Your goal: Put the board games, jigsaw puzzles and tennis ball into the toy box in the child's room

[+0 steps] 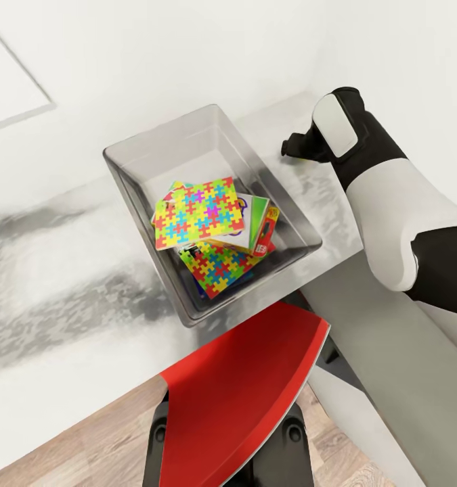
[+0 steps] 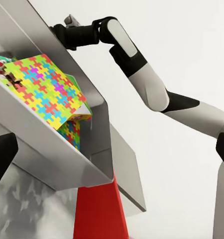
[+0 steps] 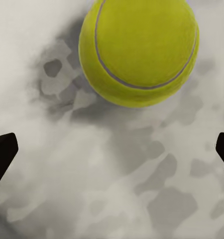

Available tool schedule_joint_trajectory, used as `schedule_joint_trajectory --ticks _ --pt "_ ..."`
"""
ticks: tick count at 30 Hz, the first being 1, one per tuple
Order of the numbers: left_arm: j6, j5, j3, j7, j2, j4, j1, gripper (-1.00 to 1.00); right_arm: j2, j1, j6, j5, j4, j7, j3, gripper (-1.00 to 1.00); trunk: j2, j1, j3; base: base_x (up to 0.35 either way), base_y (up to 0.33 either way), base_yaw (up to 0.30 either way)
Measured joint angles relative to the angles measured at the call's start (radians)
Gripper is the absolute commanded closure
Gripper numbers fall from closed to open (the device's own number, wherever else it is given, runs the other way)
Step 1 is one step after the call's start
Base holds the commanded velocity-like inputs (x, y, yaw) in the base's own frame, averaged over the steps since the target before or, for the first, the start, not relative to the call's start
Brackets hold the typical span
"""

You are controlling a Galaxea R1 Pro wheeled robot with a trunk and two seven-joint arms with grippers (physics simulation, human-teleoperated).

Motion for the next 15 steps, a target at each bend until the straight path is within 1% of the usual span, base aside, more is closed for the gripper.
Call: schedule_joint_trajectory --ticks 8,15 --pt "0.000 0.000 0.000 0.000 0.000 0.000 0.000 -1.00 -0.001 -0.001 0.006 -0.002 -0.014 -0.077 -0.001 -1.00 0.000 0.000 0.000 0.000 0.000 0.000" --pt "0.000 0.000 0.000 0.000 0.000 0.000 0.000 -1.00 0.000 -0.012 0.008 -0.002 -0.015 -0.091 -0.001 -1.00 0.000 0.000 0.000 0.000 0.000 0.000"
